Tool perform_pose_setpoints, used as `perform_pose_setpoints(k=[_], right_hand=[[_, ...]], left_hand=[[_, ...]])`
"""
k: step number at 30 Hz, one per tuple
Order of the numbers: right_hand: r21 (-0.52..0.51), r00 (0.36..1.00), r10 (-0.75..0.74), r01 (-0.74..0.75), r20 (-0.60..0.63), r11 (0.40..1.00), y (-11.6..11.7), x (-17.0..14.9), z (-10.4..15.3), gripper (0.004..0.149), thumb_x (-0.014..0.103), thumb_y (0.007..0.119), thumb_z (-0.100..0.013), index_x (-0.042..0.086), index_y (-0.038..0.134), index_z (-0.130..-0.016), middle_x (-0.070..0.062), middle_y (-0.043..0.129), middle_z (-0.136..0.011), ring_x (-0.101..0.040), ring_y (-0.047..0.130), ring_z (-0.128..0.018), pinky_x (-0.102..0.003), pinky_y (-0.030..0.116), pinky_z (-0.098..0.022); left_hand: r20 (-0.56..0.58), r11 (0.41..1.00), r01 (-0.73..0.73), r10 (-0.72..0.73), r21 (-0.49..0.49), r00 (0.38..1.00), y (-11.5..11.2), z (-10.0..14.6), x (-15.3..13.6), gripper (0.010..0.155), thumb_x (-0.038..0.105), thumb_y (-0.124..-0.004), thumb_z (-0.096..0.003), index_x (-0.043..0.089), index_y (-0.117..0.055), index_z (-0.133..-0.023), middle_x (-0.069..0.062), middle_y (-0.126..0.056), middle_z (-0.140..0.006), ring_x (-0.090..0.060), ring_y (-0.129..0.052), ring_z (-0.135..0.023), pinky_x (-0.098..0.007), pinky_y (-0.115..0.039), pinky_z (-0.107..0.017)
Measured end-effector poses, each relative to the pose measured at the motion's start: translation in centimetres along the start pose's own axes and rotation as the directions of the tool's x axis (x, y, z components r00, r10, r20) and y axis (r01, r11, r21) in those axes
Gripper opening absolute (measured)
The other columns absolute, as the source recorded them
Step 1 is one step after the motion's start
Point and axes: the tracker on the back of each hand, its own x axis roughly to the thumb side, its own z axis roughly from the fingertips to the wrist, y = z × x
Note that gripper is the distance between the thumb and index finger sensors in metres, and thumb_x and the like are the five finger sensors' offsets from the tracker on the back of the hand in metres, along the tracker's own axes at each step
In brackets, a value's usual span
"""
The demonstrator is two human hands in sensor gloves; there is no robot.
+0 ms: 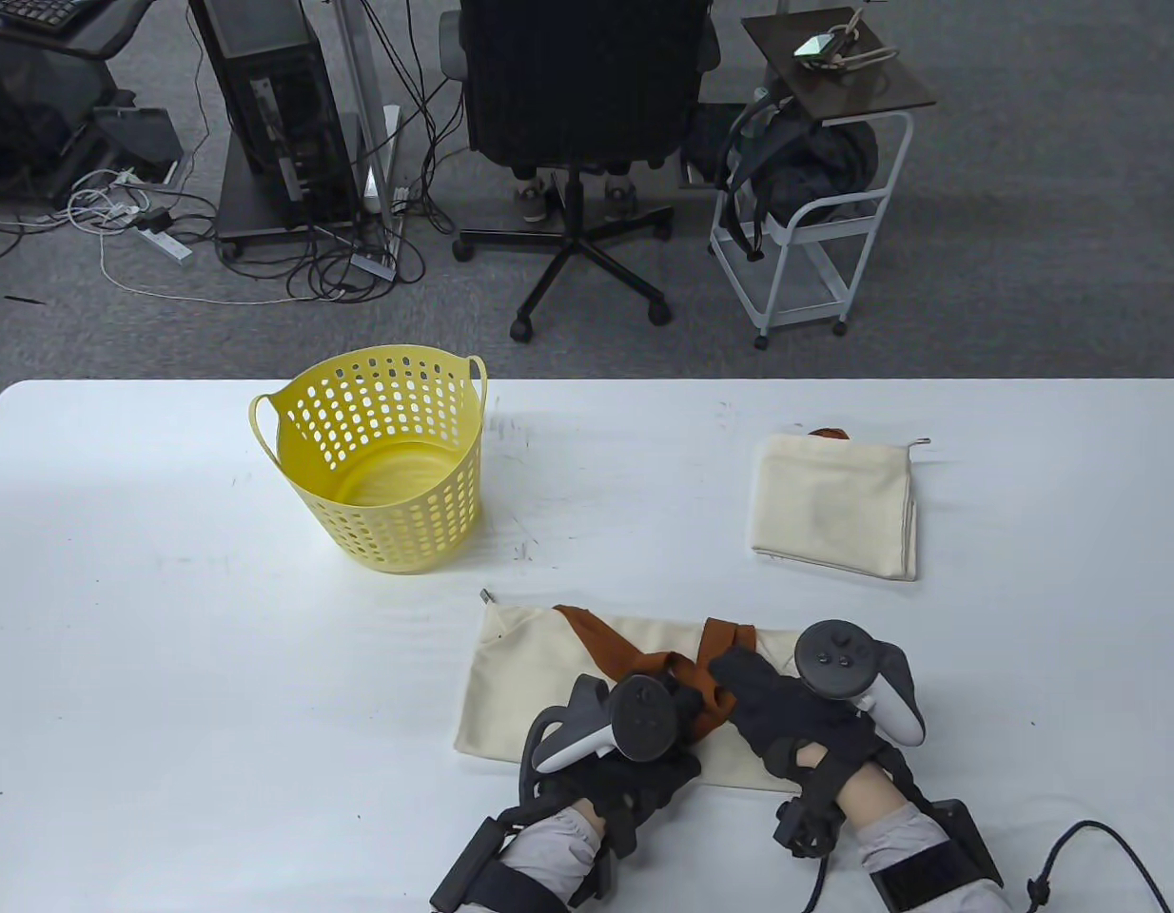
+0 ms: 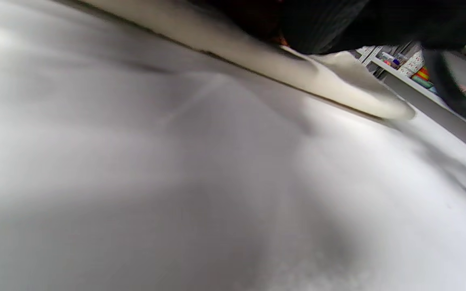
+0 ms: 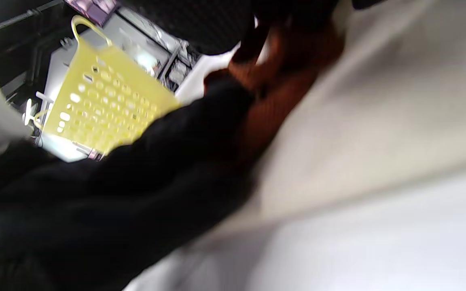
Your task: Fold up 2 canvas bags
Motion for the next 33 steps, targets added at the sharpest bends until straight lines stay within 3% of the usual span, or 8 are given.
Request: perform_pose_setpoints(k=[2,5,10,13,17,21,29,33], right_hand=[[0.025,0.999,0.016,-0.015,-0.036,1.0,0.9,0.1,-0.3,0.063,0.021,0.067,-0.051,0.005,0.041,-0.106,-0.023,0.024,-0.11,-0.049,0.021,-0.097,-0.063,0.027,-0.069],[-0.035,0.983,0.149,-0.153,-0.103,0.988,1.6,0.8,-0.6,0.064,0.03,0.068,-0.053,0.007,0.042,-0.107,-0.023,0.029,-0.11,-0.047,0.024,-0.098,-0.062,0.03,-0.07],[-0.13,0.905,0.37,-0.401,-0.208,0.907,2.8,2.1,-1.1,0.067,0.039,0.078,-0.052,0.006,0.054,-0.105,-0.023,0.043,-0.109,-0.047,0.039,-0.097,-0.063,0.04,-0.071],[-0.141,0.828,0.508,-0.547,-0.239,0.825,3.2,2.4,-1.2,0.065,0.037,0.081,-0.052,0.01,0.055,-0.105,-0.02,0.049,-0.108,-0.045,0.047,-0.097,-0.061,0.045,-0.071],[-0.142,0.823,0.509,-0.552,-0.252,0.822,2.6,1.9,-1.2,0.064,0.036,0.081,-0.051,0.013,0.055,-0.105,-0.019,0.049,-0.108,-0.044,0.047,-0.097,-0.061,0.045,-0.072],[-0.145,0.86,0.431,-0.479,-0.272,0.866,0.9,0.8,-1.0,0.063,0.032,0.083,-0.05,0.014,0.057,-0.104,-0.016,0.048,-0.109,-0.042,0.044,-0.099,-0.06,0.042,-0.072],[-0.147,0.891,0.347,-0.4,-0.292,0.905,-0.6,-0.7,-0.7,0.062,0.028,0.085,-0.049,0.018,0.057,-0.103,-0.01,0.047,-0.11,-0.036,0.04,-0.101,-0.06,0.038,-0.072],[-0.143,0.89,0.351,-0.403,-0.291,0.904,-0.6,-0.6,-0.7,0.062,0.028,0.084,-0.049,0.018,0.057,-0.103,-0.011,0.046,-0.11,-0.036,0.039,-0.101,-0.061,0.038,-0.073]], left_hand=[[0.029,0.999,-0.041,0.042,-0.014,0.999,0.3,0.1,-0.3,0.071,0.036,-0.075,-0.061,0.025,-0.033,-0.117,-0.004,-0.027,-0.123,-0.031,-0.016,-0.112,-0.062,-0.019,-0.075],[0.077,0.977,-0.213,0.215,-0.027,0.974,1.0,0.4,-1.5,0.068,0.023,-0.072,-0.06,0.022,-0.036,-0.117,-0.006,-0.031,-0.124,-0.031,-0.02,-0.112,-0.06,-0.019,-0.076],[0.168,0.818,-0.573,0.571,-0.042,0.803,1.8,0.8,-3.7,0.064,0.017,-0.069,-0.0608,0.019,-0.038,-0.117,-0.012,-0.035,-0.123,-0.037,-0.024,-0.112,-0.058,-0.016,-0.076],[0.201,0.772,-0.636,0.619,0.026,0.759,2.8,1.7,-4.6,0.064,0.018,-0.068,-0.0612,0.016,-0.038,-0.117,-0.017,-0.036,-0.122,-0.043,-0.028,-0.11,-0.064,-0.026,-0.075],[0.171,0.809,-0.544,0.517,0.224,0.839,4.6,3.5,-5.8,0.063,0.018,-0.069,-0.0604,0.013,-0.04,-0.117,-0.021,-0.041,-0.12,-0.048,-0.033,-0.107,-0.068,-0.032,-0.072],[-0.017,0.9,-0.24,0.264,0.362,0.964,5.9,5.1,-7.5,0.064,0.02,-0.072,-0.0598,0.013,-0.043,-0.116,-0.021,-0.04,-0.12,-0.048,-0.029,-0.107,-0.069,-0.03,-0.071],[-0.337,0.928,-0.064,0.197,0.366,0.921,4.6,5.3,-11.0,0.081,0.036,-0.079,-0.06,0.001,-0.029,-0.114,-0.032,-0.03,-0.117,-0.056,-0.024,-0.101,-0.072,-0.031,-0.066],[-0.405,0.943,0.019,0.124,0.332,0.906,4.3,4.8,-10.7,0.073,0.04,-0.075,-0.06,-0.012,-0.061,-0.108,-0.035,-0.039,-0.114,-0.059,-0.027,-0.098,-0.074,-0.034,-0.063]])
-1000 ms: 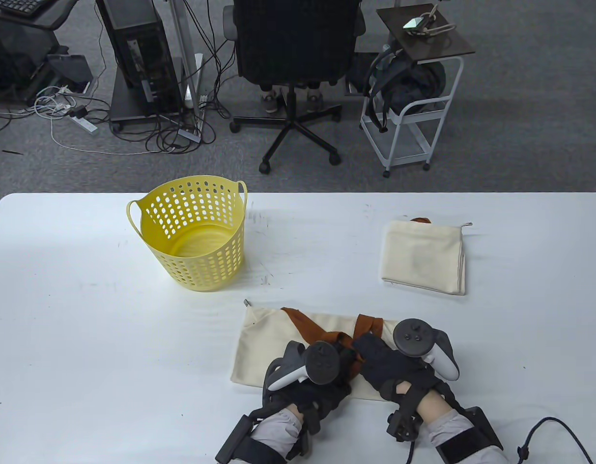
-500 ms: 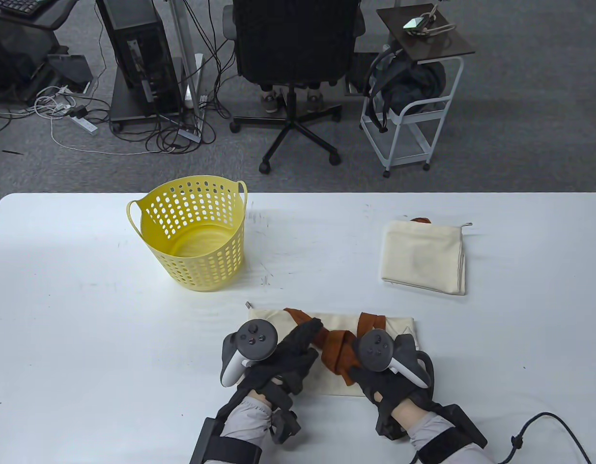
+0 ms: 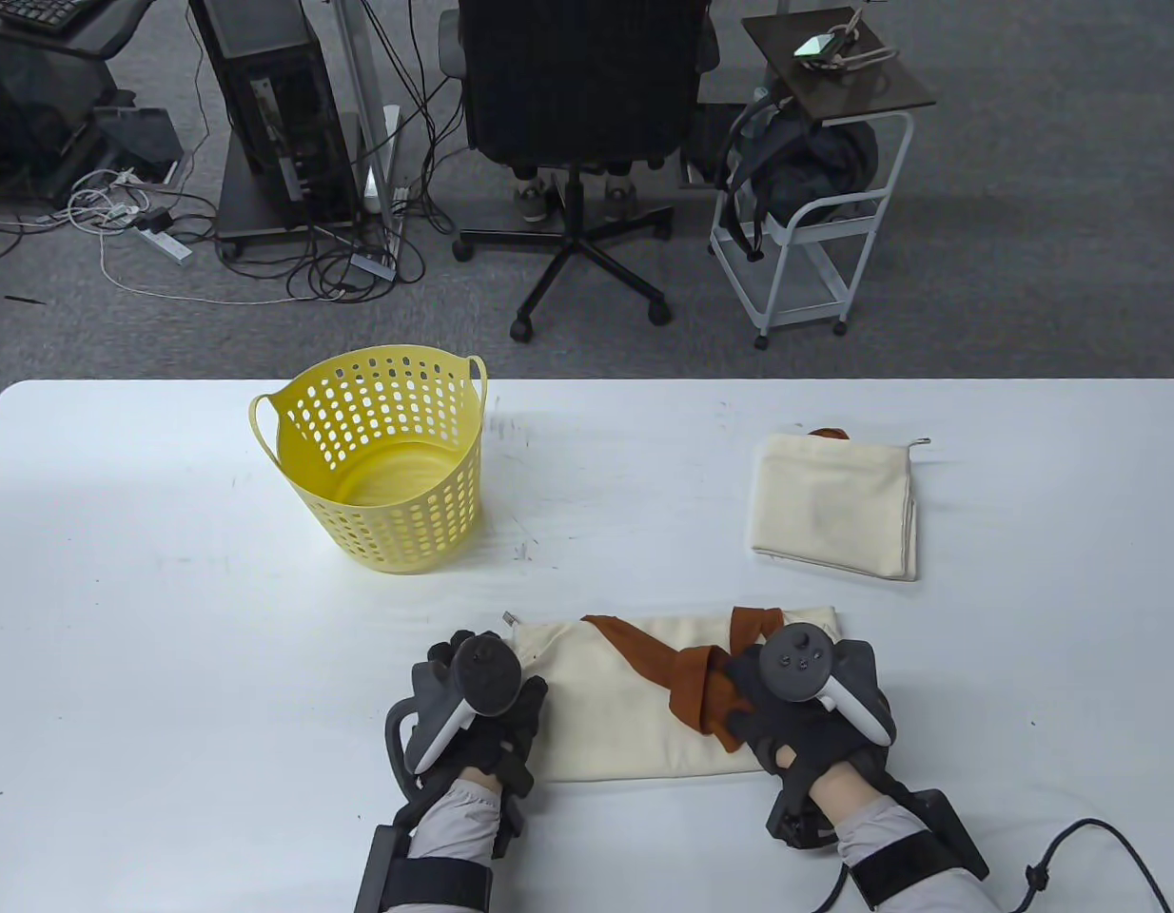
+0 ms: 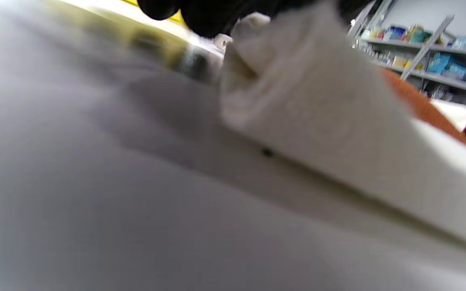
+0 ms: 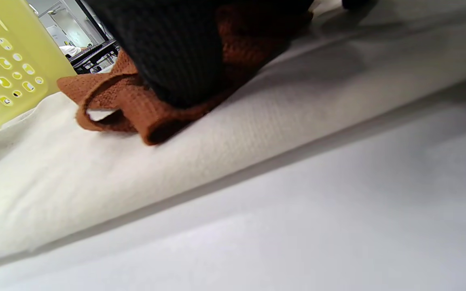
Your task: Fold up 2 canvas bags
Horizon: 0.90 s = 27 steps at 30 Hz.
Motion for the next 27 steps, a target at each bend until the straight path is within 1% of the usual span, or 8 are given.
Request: perform_pose_setpoints(k=[3,8,10,12,15,22,25,27], right_hand=[[0.005,1.0,-0.005,0.005,0.002,1.0,0.0,0.0,0.0,0.062,0.028,0.084,-0.049,0.018,0.056,-0.103,-0.011,0.045,-0.11,-0.036,0.039,-0.101,-0.061,0.038,-0.073],[0.01,1.0,-0.014,0.015,-0.004,1.0,-0.1,-0.1,0.0,0.062,0.028,0.083,-0.049,0.018,0.056,-0.104,-0.01,0.044,-0.111,-0.036,0.037,-0.102,-0.061,0.037,-0.073],[0.007,1.0,-0.019,0.019,-0.012,1.0,-0.1,-0.2,0.0,0.062,0.028,0.083,-0.049,0.018,0.055,-0.104,-0.011,0.043,-0.111,-0.036,0.037,-0.102,-0.061,0.036,-0.073],[0.009,0.999,-0.028,0.029,-0.016,1.0,-0.2,-0.4,-0.1,0.062,0.028,0.082,-0.05,0.018,0.054,-0.104,-0.01,0.043,-0.111,-0.036,0.036,-0.102,-0.06,0.036,-0.073],[0.014,0.999,-0.03,0.031,-0.016,0.999,-0.2,-0.4,0.0,0.062,0.027,0.082,-0.05,0.019,0.053,-0.104,-0.01,0.042,-0.111,-0.035,0.035,-0.102,-0.06,0.035,-0.073],[0.04,1.0,-0.013,0.014,-0.007,0.999,0.1,-0.4,0.1,0.062,0.028,0.078,-0.051,0.02,0.048,-0.105,-0.009,0.036,-0.112,-0.035,0.031,-0.102,-0.059,0.032,-0.074],[0.052,1.0,-0.003,0.003,0.007,0.999,0.2,-0.2,0.2,0.062,0.028,0.077,-0.052,0.02,0.047,-0.105,-0.009,0.035,-0.112,-0.035,0.029,-0.102,-0.058,0.031,-0.073],[0.058,1.0,0.011,-0.012,0.019,0.998,0.4,0.1,0.3,0.062,0.028,0.076,-0.052,0.02,0.047,-0.106,-0.009,0.034,-0.112,-0.035,0.028,-0.102,-0.057,0.032,-0.074]], left_hand=[[0.012,0.993,-0.122,0.122,0.01,0.993,0.1,0.0,-0.1,0.068,0.035,-0.075,-0.0602,-0.013,-0.063,-0.107,-0.034,-0.039,-0.115,-0.058,-0.026,-0.099,-0.074,-0.032,-0.064],[0.056,0.903,-0.429,0.427,0.021,0.902,1.0,0.4,-1.0,0.064,0.027,-0.08,-0.0587,-0.011,-0.063,-0.108,-0.036,-0.045,-0.113,-0.06,-0.031,-0.098,-0.074,-0.033,-0.063],[0.101,0.876,-0.481,0.476,0.03,0.874,1.7,0.6,-0.8,0.063,0.027,-0.081,-0.0584,-0.005,-0.062,-0.109,-0.036,-0.05,-0.112,-0.06,-0.038,-0.098,-0.073,-0.038,-0.064],[0.15,0.853,-0.52,0.509,0.046,0.848,2.5,1.0,-0.4,0.062,0.028,-0.083,-0.058,0.002,-0.063,-0.11,-0.036,-0.068,-0.106,-0.06,-0.059,-0.093,-0.072,-0.052,-0.062],[0.213,0.828,-0.561,0.545,0.017,0.811,3.3,1.3,0.1,0.063,0.026,-0.084,-0.0577,0.003,-0.06,-0.11,-0.027,-0.094,-0.089,-0.052,-0.086,-0.079,-0.067,-0.07,-0.055],[0.332,0.681,-0.726,0.709,-0.094,0.622,4.5,2.0,1.6,0.068,0.025,-0.085,-0.0575,0.002,-0.053,-0.112,-0.024,-0.098,-0.082,-0.048,-0.093,-0.072,-0.064,-0.074,-0.052],[0.36,0.711,-0.697,0.676,-0.089,0.643,4.6,2.4,2.3,0.066,0.027,-0.085,-0.0581,0.007,-0.054,-0.113,-0.025,-0.099,-0.081,-0.044,-0.1,-0.062,-0.06,-0.08,-0.045],[0.381,0.748,-0.661,0.627,-0.055,0.679,5.0,2.8,2.8,0.065,0.026,-0.085,-0.0584,0.01,-0.054,-0.113,-0.025,-0.099,-0.08,-0.034,-0.107,-0.049,-0.052,-0.087,-0.037]])
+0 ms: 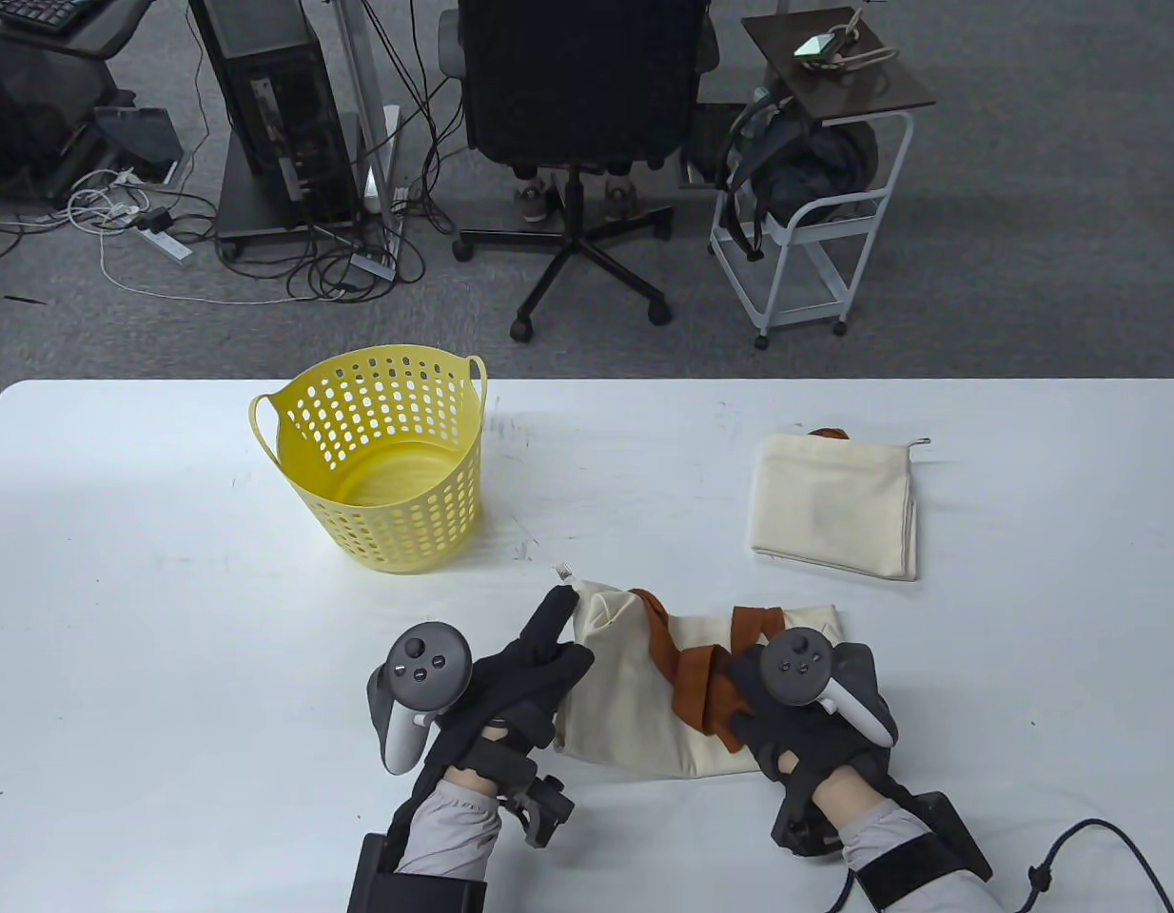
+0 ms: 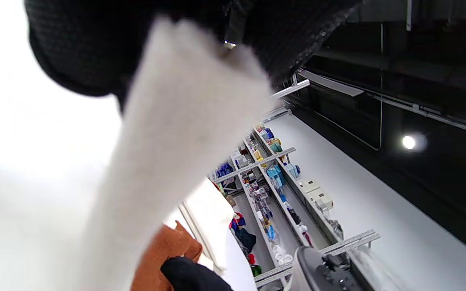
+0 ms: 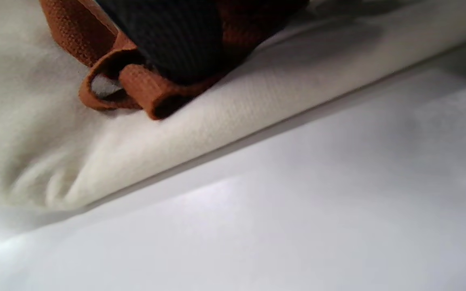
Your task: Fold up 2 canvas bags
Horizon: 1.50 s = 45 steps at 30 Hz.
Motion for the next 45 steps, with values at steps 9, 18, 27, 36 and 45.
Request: perform_pose_setpoints(k=[9,18,27,36,45], right_hand=[[0.035,0.991,0.094,-0.097,0.092,0.995,1.8,2.8,0.6,0.064,0.032,0.074,-0.052,0.02,0.043,-0.107,-0.01,0.032,-0.112,-0.037,0.029,-0.101,-0.055,0.037,-0.073],[0.254,0.946,-0.235,0.176,0.224,0.951,2.7,3.9,1.0,0.066,0.028,0.073,-0.051,0.021,0.04,-0.108,-0.011,0.028,-0.112,-0.037,0.022,-0.1,-0.054,0.029,-0.071],[0.525,0.518,-0.85,0.698,0.098,0.486,2.5,0.4,-0.3,0.081,0.058,0.059,-0.048,0.005,0.047,-0.108,-0.02,0.019,-0.112,-0.04,0.004,-0.098,-0.051,0.004,-0.065],[0.508,0.534,-0.839,0.697,0.103,0.506,0.0,0.0,0.2,0.105,0.071,0.071,-0.043,-0.005,0.037,-0.109,-0.032,0.017,-0.109,-0.056,0.01,-0.094,-0.07,0.022,-0.064],[0.114,0.766,-0.643,0.638,0.007,0.762,-3.4,-2.9,1.6,0.056,0.032,0.083,-0.05,-0.005,0.075,-0.091,-0.03,0.039,-0.107,-0.055,0.033,-0.095,-0.067,0.036,-0.065]], left_hand=[[0.096,0.997,-0.073,0.073,-0.002,0.993,-1.1,0.3,1.7,0.062,0.025,-0.084,-0.0598,0.019,-0.054,-0.113,-0.024,-0.097,-0.081,-0.026,-0.108,-0.051,-0.048,-0.087,-0.04],[0.133,0.997,0.002,0.009,-0.078,0.991,-4.1,0.4,2.1,0.058,0.029,-0.081,-0.0616,0.022,-0.055,-0.113,-0.016,-0.096,-0.086,-0.024,-0.105,-0.062,-0.05,-0.084,-0.05],[0.112,0.989,0.028,-0.011,-0.146,0.994,-6.0,0.2,1.6,0.056,0.032,-0.079,-0.0623,0.021,-0.057,-0.112,-0.011,-0.094,-0.091,-0.023,-0.102,-0.07,-0.059,-0.071,-0.065],[0.077,0.931,-0.099,0.134,-0.351,0.988,-8.0,-0.2,0.1,0.061,0.032,-0.07,-0.0647,0.022,-0.041,-0.117,-0.015,-0.074,-0.11,-0.034,-0.084,-0.092,-0.068,-0.05,-0.072],[0.095,0.959,-0.022,0.051,-0.284,0.994,-6.7,-0.5,0.0,0.06,0.022,-0.072,-0.0629,0.02,-0.045,-0.116,-0.015,-0.079,-0.108,-0.04,-0.081,-0.093,-0.069,-0.053,-0.071]])
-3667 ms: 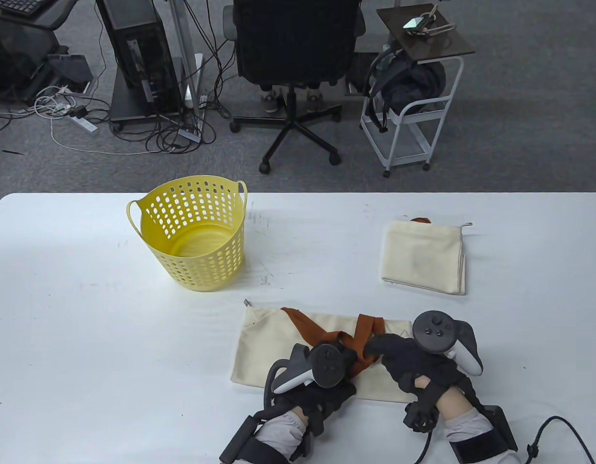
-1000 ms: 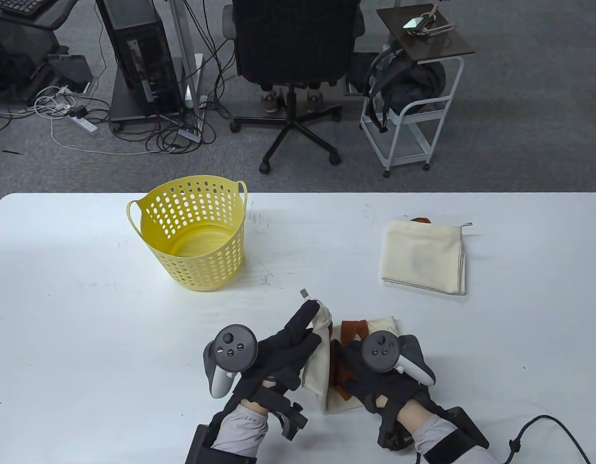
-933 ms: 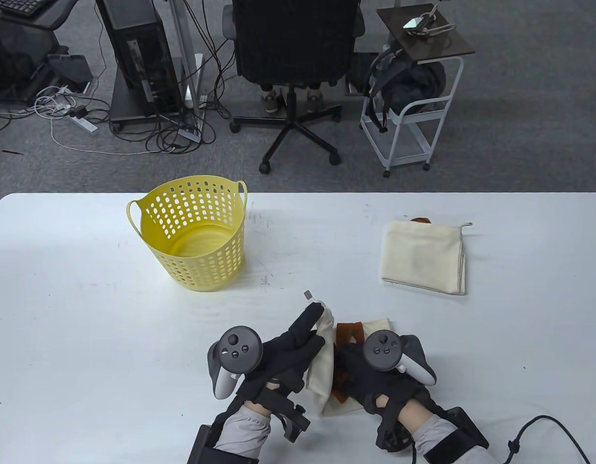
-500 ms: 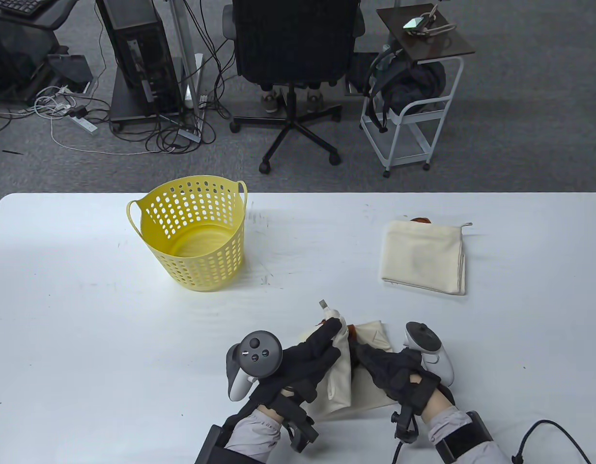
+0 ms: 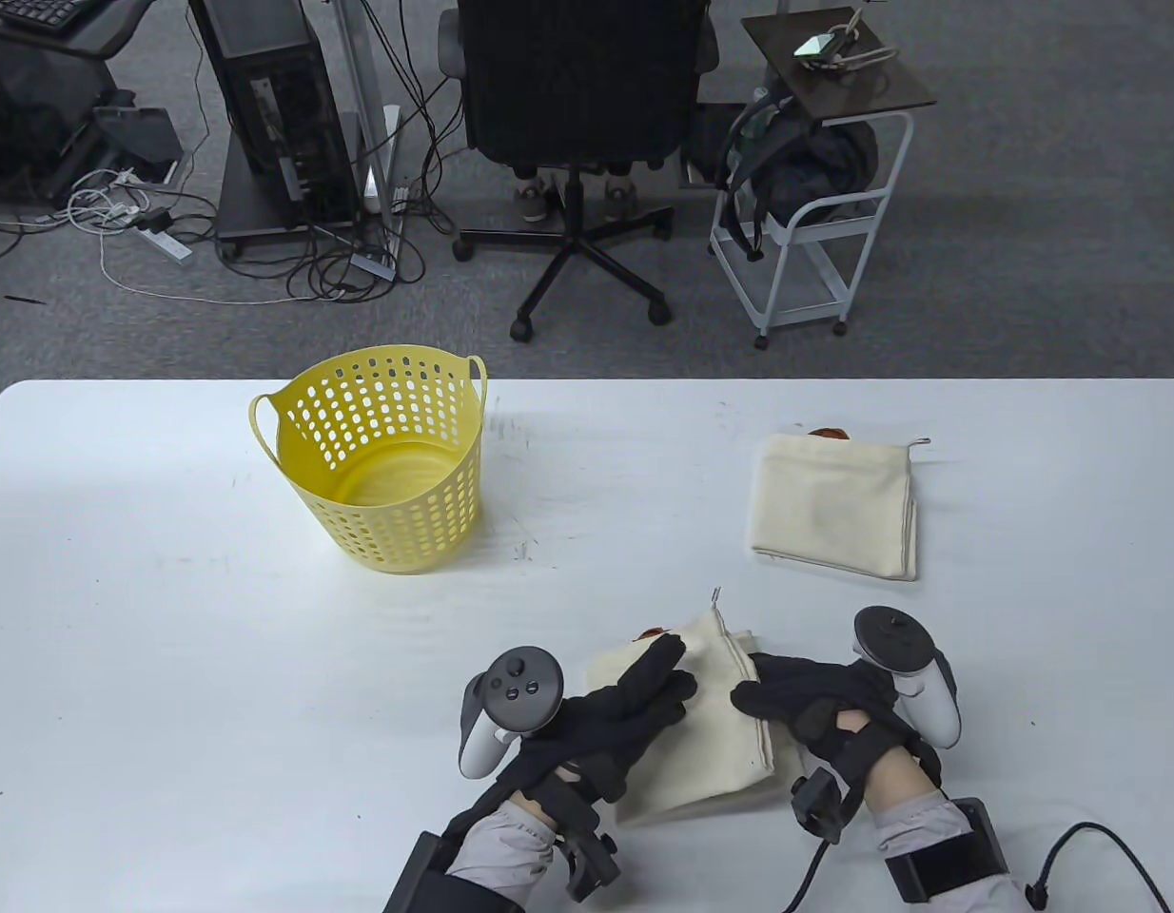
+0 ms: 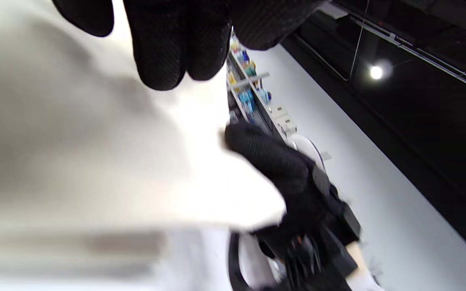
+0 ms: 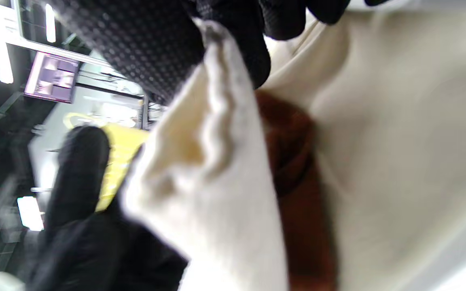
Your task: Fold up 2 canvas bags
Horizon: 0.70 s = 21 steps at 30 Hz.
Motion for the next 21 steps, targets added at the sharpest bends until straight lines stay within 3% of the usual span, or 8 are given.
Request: perform_pose_setpoints(k=[2,4,9,12,21], right_hand=[[-0.06,0.994,0.079,-0.084,-0.07,0.995,-0.1,-0.5,-0.1,0.056,0.032,0.083,-0.05,-0.004,0.074,-0.092,-0.032,0.035,-0.107,-0.059,0.037,-0.093,-0.069,0.042,-0.062],[-0.083,0.989,0.115,-0.123,-0.094,0.989,-0.1,-0.8,-0.3,0.055,0.029,0.081,-0.05,-0.005,0.071,-0.092,-0.034,0.038,-0.105,-0.056,0.049,-0.091,-0.067,0.057,-0.059],[-0.139,0.992,0.103,-0.112,-0.07,0.984,-0.1,-1.0,-0.5,0.05,0.023,0.079,-0.049,-0.006,0.072,-0.089,-0.034,0.049,-0.102,-0.05,0.066,-0.085,-0.06,0.07,-0.054],[-0.137,0.993,0.098,-0.107,-0.069,0.985,-0.2,-1.1,-0.6,0.049,0.021,0.079,-0.048,-0.007,0.072,-0.088,-0.034,0.051,-0.101,-0.048,0.069,-0.083,-0.058,0.073,-0.054],[-0.165,0.984,0.15,-0.164,-0.093,0.973,-0.1,-1.3,-0.9,0.047,0.018,0.081,-0.047,-0.008,0.073,-0.086,-0.035,0.057,-0.097,-0.039,0.079,-0.077,-0.05,0.081,-0.049]], left_hand=[[-0.025,0.991,0.125,-0.124,0.047,0.992,0.9,0.3,0.1,0.058,0.02,-0.074,-0.0617,0.015,-0.052,-0.115,-0.017,-0.081,-0.105,-0.042,-0.082,-0.092,-0.07,-0.054,-0.07],[-0.056,0.965,0.254,-0.251,0.06,0.966,1.4,0.5,0.1,0.055,0.017,-0.076,-0.0599,0.012,-0.061,-0.113,-0.019,-0.08,-0.105,-0.045,-0.079,-0.093,-0.071,-0.053,-0.069],[-0.068,0.859,0.497,-0.507,-0.124,0.859,0.8,0.1,-0.2,0.05,0.022,-0.086,-0.057,0.014,-0.079,-0.106,-0.022,-0.067,-0.114,-0.049,-0.057,-0.104,-0.074,-0.045,-0.069],[-0.062,0.822,0.518,-0.545,-0.238,0.836,-0.5,-0.4,-0.7,0.053,0.028,-0.088,-0.0569,0.015,-0.077,-0.107,-0.02,-0.053,-0.119,-0.047,-0.043,-0.108,-0.074,-0.039,-0.07],[-0.082,0.746,0.592,-0.64,-0.305,0.764,-3.0,-1.0,-1.5,0.064,0.045,-0.081,-0.0577,0.024,-0.06,-0.114,-0.018,-0.035,-0.123,-0.046,-0.024,-0.109,-0.077,-0.029,-0.069]])
